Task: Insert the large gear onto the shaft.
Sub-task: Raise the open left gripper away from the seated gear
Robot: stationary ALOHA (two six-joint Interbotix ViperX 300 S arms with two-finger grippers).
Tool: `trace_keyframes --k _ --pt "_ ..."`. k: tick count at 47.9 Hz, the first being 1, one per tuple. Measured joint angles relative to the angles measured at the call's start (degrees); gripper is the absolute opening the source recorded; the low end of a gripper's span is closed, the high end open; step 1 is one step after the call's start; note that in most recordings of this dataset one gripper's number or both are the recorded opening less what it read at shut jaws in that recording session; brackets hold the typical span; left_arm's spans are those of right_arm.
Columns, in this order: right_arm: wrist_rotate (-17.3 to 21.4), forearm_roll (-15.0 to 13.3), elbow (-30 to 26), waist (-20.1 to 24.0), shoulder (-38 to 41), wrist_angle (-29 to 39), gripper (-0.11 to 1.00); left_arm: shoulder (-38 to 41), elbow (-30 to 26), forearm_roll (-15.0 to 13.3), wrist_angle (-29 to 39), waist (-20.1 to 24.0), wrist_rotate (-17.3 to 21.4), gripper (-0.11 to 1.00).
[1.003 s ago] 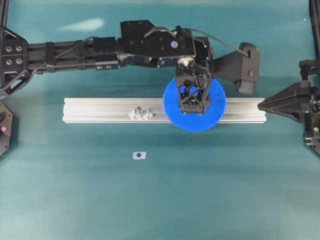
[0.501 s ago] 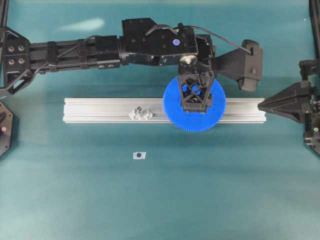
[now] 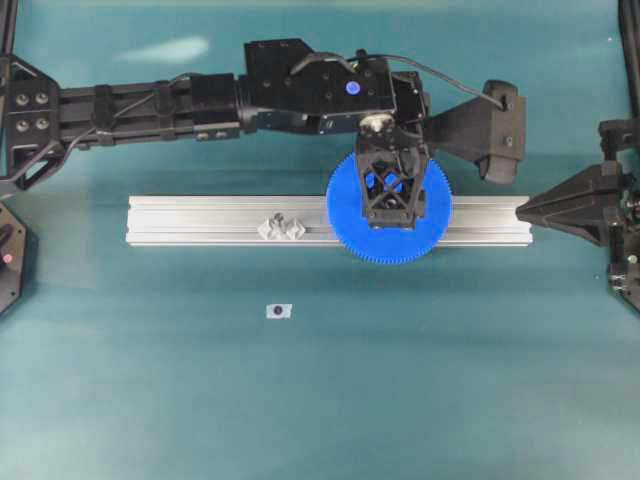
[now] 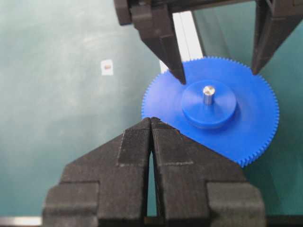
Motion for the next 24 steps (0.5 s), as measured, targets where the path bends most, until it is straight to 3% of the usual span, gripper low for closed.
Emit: trace_keyframes --k 24 --pt "0.0 -0.09 0.09 0.0 -0.62 0.0 0.04 -5.89 4.57 0.0 -0.53 -0.35 -1.76 0.9"
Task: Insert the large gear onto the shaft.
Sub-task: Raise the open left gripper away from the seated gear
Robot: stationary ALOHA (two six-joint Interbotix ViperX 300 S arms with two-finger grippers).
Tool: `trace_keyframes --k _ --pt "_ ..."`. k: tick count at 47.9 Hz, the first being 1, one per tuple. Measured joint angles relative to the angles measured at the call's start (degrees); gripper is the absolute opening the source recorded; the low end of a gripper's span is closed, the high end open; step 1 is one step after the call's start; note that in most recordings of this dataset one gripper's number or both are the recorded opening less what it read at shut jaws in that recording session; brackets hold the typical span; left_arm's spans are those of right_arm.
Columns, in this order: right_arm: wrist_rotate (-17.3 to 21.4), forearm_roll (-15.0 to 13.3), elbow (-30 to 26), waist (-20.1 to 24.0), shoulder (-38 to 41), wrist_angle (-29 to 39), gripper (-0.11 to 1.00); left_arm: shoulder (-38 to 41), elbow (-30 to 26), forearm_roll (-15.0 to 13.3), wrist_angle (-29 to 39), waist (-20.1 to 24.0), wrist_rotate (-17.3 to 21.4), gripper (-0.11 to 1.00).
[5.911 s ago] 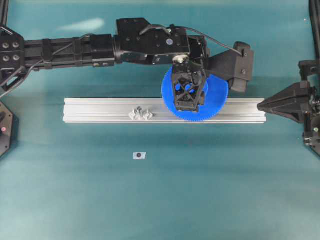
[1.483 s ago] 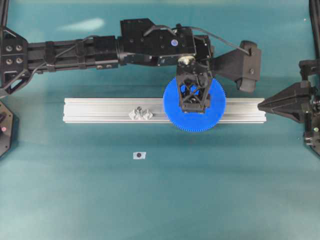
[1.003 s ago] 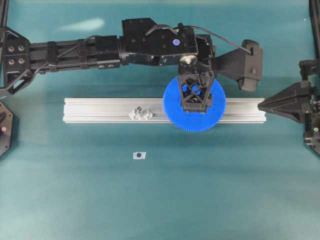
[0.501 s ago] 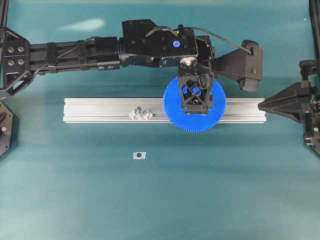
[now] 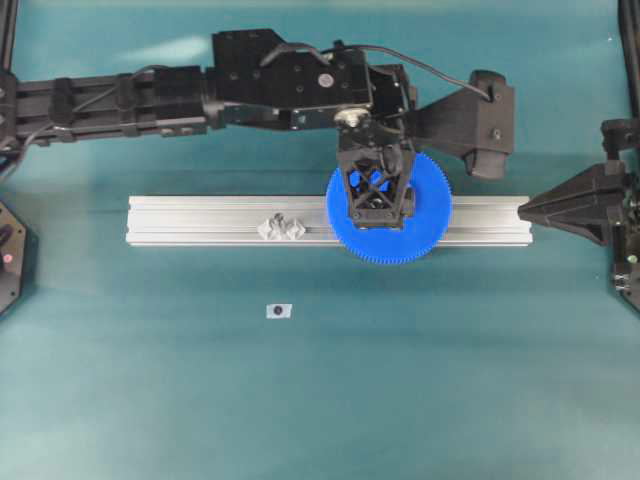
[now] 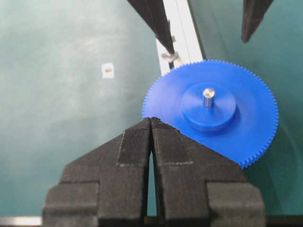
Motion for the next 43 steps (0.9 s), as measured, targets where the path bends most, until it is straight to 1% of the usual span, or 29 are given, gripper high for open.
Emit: trace_keyframes --k 14,43 --pt "0.0 0.0 0.09 0.0 0.0 0.0 0.04 -2.99 2.11 0.0 -3.16 0.0 -0.09 0.9" --pt "0.0 0.09 0.0 -0.09 0.09 0.0 0.04 -2.9 2.64 0.09 -3.34 -0.18 -0.53 0.9"
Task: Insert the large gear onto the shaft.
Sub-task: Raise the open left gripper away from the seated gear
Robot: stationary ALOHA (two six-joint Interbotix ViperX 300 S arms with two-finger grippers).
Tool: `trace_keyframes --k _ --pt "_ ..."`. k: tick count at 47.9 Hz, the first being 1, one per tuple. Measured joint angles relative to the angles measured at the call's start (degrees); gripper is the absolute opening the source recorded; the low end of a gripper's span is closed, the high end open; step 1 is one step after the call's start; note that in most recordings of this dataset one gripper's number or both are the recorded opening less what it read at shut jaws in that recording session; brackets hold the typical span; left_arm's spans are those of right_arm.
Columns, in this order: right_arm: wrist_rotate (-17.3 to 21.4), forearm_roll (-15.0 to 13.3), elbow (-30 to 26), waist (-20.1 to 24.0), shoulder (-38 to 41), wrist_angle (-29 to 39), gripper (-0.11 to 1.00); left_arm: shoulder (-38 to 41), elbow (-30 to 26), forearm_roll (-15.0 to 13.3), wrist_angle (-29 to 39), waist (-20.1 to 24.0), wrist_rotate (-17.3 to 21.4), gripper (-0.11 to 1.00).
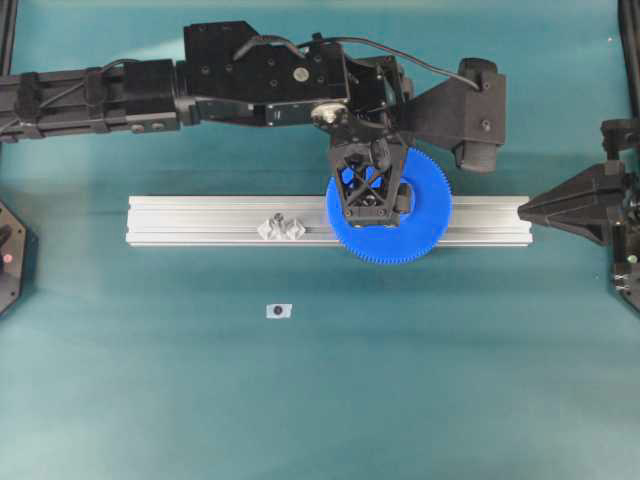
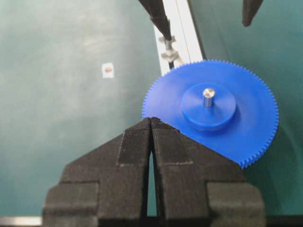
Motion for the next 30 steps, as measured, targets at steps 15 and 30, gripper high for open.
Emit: trace_keyframes --k 15,30 --pt "0.0 0.0 0.18 0.09 0.0 -0.09 0.04 -1.23 -1.41 -0.09 0.0 -0.26 -0.44 0.9" --pt "0.0 0.0 0.18 0.09 -0.09 0.0 0.04 -1.23 -1.93 -0.09 0.44 -0.26 -0.53 0.9"
